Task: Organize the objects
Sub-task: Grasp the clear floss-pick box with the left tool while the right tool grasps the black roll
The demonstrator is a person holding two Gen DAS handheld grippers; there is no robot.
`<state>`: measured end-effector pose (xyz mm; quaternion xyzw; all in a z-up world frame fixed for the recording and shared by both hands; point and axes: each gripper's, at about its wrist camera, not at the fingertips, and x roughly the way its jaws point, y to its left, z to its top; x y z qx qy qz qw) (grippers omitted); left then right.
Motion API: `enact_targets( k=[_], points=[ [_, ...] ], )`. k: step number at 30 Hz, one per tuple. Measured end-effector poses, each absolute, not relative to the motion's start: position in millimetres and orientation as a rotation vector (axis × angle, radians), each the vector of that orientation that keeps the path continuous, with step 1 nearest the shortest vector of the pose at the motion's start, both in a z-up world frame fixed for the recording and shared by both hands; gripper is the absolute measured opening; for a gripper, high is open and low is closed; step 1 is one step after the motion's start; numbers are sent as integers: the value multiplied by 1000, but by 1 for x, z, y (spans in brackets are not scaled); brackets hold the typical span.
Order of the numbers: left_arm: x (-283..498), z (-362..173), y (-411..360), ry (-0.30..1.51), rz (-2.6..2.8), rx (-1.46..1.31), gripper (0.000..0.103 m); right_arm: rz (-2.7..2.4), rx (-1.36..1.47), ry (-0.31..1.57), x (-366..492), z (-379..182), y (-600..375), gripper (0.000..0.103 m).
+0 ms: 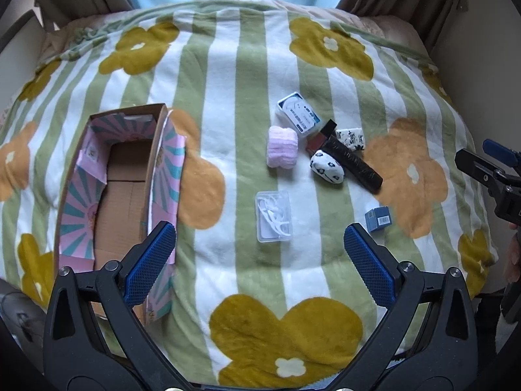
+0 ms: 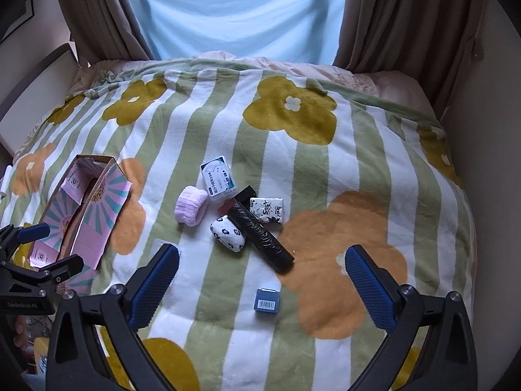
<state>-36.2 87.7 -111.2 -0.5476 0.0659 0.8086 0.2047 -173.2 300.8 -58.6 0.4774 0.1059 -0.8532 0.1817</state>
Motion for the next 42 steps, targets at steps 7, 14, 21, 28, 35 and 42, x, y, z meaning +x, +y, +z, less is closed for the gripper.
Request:
enact_targets(
  k=[7,14,21,28,35,42],
  points=[
    [-55,-170,129,227,2196,-1603,102,-2251,1313,435,-213,-114,294,102],
    [-72,-236,154,239,2140,-1720,99,-2065,1348,584,-249,-188,287,89],
    [-78,-282,168,313,2075,-1792,94,-1942,1410,615,-278,-244,285,77],
    [-76,-304,174,323,2029,-1844,88,-1841,1419,665,-285,-270,282,73],
    [-85,-315,180,345,2020,-1858,54,-1777,1387,716,-293,-278,282,52],
    [-88,-316,180,334,2020,-1852,51,-1730,1358,776,-285,-273,283,31]
  ],
)
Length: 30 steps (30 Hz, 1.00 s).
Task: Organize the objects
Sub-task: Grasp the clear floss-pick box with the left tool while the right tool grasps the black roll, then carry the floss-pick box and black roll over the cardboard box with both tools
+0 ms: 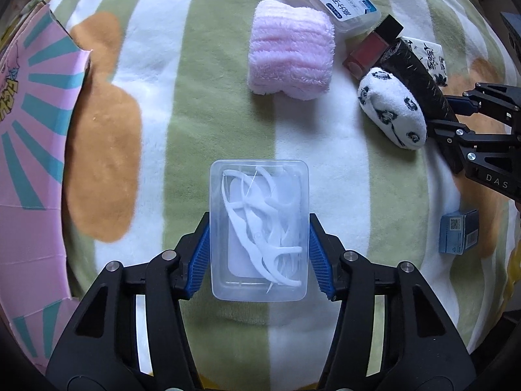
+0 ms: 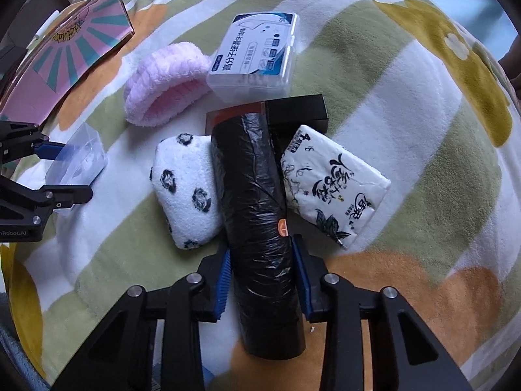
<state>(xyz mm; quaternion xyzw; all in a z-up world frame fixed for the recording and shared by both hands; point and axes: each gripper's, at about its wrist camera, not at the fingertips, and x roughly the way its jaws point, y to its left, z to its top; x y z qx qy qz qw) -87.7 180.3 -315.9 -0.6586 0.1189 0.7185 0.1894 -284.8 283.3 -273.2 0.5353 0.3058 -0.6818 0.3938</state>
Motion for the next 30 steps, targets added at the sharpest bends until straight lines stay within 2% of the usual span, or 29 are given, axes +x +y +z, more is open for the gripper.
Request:
enact_targets(
  k=[7,15,18,22,30],
  points=[
    [-92,-306,177,283,2041,-1853,51,-1758,1341,773,-281,-256,296,30],
    [-91,-271,167,247,2101,-1794,51,-1860,1360,666,-275,-213,321,30],
    [-90,-250,164,264,2131,-1753,51,-1918,1386,600,-271,-182,328,30],
    [-91,-223,155,289,2177,-1655,51,-2016,1408,527,-242,-161,289,30],
    [-55,-128,116,288,2218,-1509,51,-2224,1512,305,-187,-94,265,30]
  ],
)
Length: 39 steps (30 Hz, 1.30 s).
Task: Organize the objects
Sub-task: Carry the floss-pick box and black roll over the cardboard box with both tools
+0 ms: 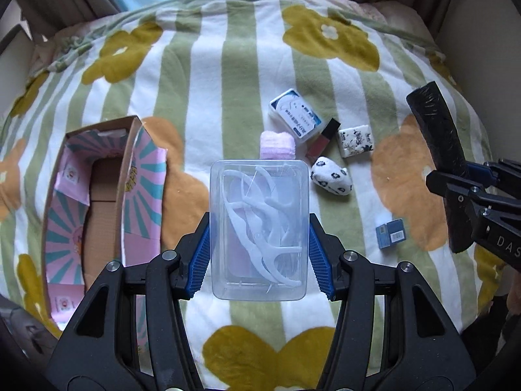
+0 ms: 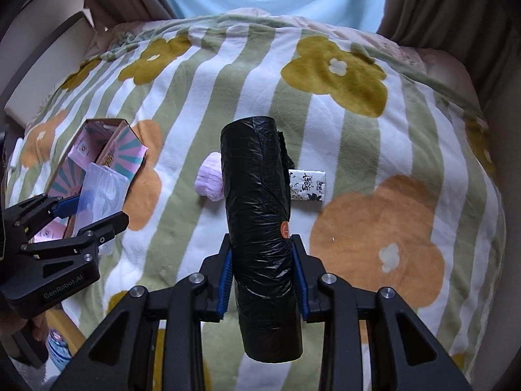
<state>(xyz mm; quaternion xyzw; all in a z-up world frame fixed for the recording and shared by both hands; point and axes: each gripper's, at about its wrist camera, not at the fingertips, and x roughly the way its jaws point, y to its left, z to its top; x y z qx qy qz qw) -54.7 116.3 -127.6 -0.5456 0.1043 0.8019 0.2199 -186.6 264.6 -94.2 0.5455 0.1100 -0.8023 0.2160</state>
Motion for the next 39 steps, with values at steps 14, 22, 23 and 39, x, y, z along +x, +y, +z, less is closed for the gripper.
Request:
enact_targets(
  k=[14,22,23,39],
  points=[
    [-30,-55,54,234,2240,-1387,51,-2401,1555,176,-113,-42,249,30],
    [-34,-46,8,194,2274,-1376,51,-2397,1515,193,-104,-25,209,30],
    [-35,-46,1,191,2282,-1377,51,-2390,1508,194,-103,-23,201,30],
    [-73,-78,-124,137,2356,-1520,51,-2202,1434,271,-110,-26,47,30]
  ],
)
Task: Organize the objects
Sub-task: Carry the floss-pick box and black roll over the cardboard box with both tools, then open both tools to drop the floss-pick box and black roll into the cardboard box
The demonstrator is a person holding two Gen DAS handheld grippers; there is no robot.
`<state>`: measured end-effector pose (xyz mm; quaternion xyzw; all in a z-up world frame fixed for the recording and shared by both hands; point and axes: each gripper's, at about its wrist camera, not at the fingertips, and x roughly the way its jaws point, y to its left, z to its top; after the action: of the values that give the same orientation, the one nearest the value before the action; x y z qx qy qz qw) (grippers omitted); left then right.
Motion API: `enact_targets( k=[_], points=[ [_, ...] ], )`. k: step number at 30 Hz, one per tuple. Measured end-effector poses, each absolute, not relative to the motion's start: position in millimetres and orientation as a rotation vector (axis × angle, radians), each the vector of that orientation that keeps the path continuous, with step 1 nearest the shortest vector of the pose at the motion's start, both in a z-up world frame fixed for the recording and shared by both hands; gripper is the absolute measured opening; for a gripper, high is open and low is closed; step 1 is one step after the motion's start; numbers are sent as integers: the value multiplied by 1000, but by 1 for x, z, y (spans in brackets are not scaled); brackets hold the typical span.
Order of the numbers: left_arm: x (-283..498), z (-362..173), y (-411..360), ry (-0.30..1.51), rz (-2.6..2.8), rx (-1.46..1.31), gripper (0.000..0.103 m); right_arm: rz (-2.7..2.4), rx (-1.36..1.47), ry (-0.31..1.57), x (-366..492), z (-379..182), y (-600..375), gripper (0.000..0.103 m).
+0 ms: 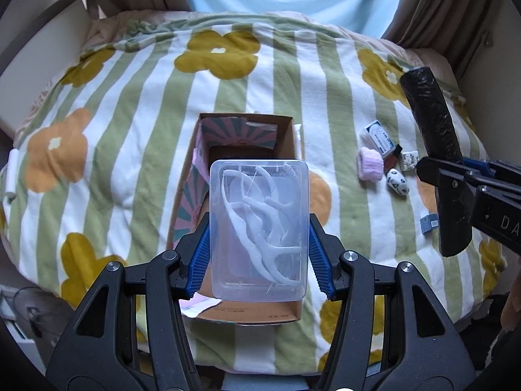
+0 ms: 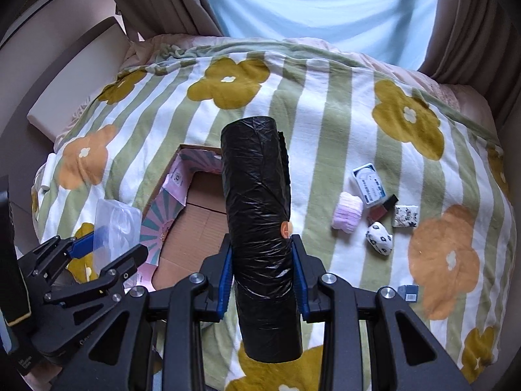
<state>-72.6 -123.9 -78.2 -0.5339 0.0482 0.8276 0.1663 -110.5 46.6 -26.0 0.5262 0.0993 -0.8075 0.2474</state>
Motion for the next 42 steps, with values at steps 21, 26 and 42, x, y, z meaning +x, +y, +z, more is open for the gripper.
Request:
enact_targets(
  k=[21,26,42],
  points=[
    [-104,-201,-129,496,2063,-1562,51,-1876,1614,394,-183,-159,-97,30],
    [-95,-223,-115,642,1955,-1491,51,-1782,1602,474,-187,-188,-116,30],
    [-110,-260,-110,672,1792,-1534,51,-1679,1644,535,-190,-231,-129,30]
  ],
)
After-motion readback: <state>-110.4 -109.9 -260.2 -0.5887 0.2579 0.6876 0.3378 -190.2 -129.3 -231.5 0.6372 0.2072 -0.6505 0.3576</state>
